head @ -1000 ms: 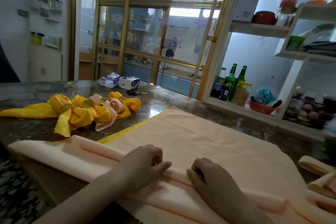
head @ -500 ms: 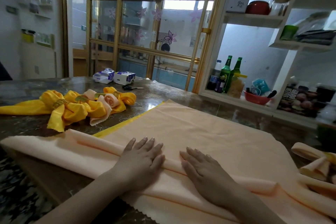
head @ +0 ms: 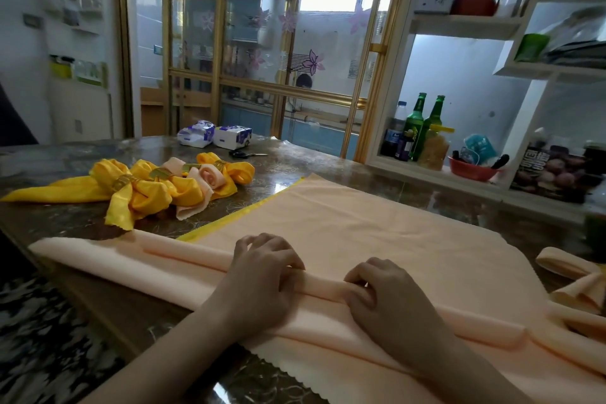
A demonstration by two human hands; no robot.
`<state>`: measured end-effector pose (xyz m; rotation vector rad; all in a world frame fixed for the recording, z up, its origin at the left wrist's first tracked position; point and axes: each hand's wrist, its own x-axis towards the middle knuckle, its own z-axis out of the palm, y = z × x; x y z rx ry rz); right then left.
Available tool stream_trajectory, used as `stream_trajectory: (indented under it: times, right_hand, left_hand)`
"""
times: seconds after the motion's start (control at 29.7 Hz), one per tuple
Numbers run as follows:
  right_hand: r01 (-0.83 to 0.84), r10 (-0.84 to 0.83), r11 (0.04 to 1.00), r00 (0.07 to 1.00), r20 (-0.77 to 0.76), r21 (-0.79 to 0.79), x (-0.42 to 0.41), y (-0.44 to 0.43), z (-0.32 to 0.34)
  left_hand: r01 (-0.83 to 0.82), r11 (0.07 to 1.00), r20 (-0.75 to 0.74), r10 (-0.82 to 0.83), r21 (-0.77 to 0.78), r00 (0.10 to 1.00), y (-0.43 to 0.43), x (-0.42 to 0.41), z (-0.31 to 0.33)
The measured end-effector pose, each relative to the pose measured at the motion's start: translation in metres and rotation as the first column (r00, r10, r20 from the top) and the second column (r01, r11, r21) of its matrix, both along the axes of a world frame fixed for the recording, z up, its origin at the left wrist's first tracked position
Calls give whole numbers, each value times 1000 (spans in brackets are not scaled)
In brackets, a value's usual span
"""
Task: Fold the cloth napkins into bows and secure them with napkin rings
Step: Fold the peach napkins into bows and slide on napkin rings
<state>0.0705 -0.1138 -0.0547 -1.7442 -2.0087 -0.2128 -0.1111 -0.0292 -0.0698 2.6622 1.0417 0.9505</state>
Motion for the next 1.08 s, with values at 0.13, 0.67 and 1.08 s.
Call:
stream_trajectory:
  times: [0.13,0.67,1.08]
  right_hand:
    - [11,-13,1000,997,76,25,-3,0,0]
    - [-51,-31,957,962,-273,-286,7,0,19]
    - [28,-74,959,985,-156,-280,2,-7,19]
  left_hand:
    - [-12,998,9,12,67,1000,-4,-1,4]
    - [32,995,73,-25,-92,997,-4,-11,-3]
    - [12,999,70,-9,-42,998,-11,-13,-3]
